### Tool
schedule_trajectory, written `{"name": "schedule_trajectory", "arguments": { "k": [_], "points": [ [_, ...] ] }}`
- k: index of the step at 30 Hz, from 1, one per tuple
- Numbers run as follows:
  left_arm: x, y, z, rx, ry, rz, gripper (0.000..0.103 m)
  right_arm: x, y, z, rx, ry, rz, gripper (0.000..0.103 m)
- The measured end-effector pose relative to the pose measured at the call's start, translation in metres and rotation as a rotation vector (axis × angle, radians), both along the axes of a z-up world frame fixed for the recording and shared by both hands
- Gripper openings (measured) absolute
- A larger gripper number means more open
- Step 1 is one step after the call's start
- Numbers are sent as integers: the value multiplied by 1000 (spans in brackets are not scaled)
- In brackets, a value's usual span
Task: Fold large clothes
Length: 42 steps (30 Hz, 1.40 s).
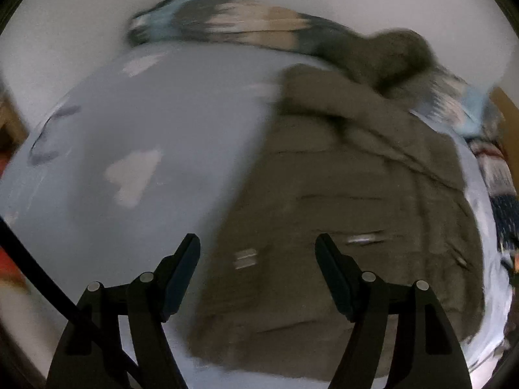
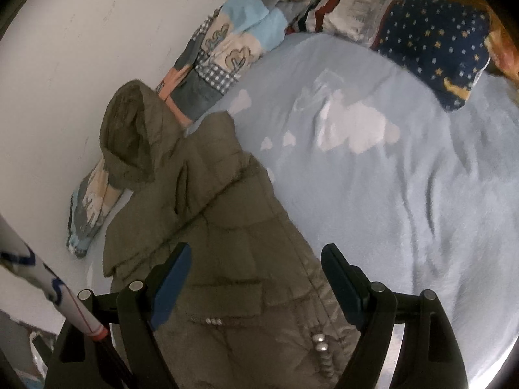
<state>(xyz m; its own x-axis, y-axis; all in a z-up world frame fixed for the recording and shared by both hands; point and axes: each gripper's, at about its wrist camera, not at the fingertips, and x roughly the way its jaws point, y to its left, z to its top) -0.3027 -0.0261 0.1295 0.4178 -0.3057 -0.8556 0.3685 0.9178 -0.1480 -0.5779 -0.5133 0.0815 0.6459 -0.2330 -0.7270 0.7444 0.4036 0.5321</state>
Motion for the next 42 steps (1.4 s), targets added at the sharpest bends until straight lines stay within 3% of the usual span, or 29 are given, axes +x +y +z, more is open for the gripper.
{"name": "schedule_trajectory", "arguments": {
  "k": [1,3,5,8,10,13,18,21,22,24,25,26,29,33,42],
  "points": [
    [4,17,-9,-21,24,37,72,-1,1,-6,13,0,22,86],
    [20,43,-31,-51,153,108,71,-6,5,-21,37,12,60,86],
    [28,54,-37,-147,209,83,71,-16,11,-32,41,38,59,86],
    [28,60,-47,-158,259,41,71,-39,18,-44,40,71,46,86],
    [26,59,-59,-184,335,2,71,-55,22,-52,51,85,51,86],
    [21,47,-69,-188,386,-58,71,-77,28,-70,110,86,65,86],
    [0,27,-70,-158,373,-145,71,-97,43,-97,220,43,65,86],
    [-6,16,-70,-93,329,-172,63,-94,54,-100,239,11,95,83],
    [-7,13,-71,-76,320,-177,59,-91,57,-102,248,-3,104,78],
    [-5,9,-71,-67,311,-180,53,-83,65,-105,273,-25,140,49],
    [-5,8,-70,-67,308,-182,46,-80,69,-106,270,-19,145,44],
    [-6,7,-69,-72,304,-187,41,-77,71,-105,260,-13,152,31],
    [-13,7,-63,-46,267,-206,38,-70,79,-94,208,8,152,18],
    [-17,8,-60,-25,251,-231,36,-68,102,-76,98,90,136,13],
    [-27,21,-52,-31,235,-282,34,-104,126,-62,52,120,99,9]
  ]
}}
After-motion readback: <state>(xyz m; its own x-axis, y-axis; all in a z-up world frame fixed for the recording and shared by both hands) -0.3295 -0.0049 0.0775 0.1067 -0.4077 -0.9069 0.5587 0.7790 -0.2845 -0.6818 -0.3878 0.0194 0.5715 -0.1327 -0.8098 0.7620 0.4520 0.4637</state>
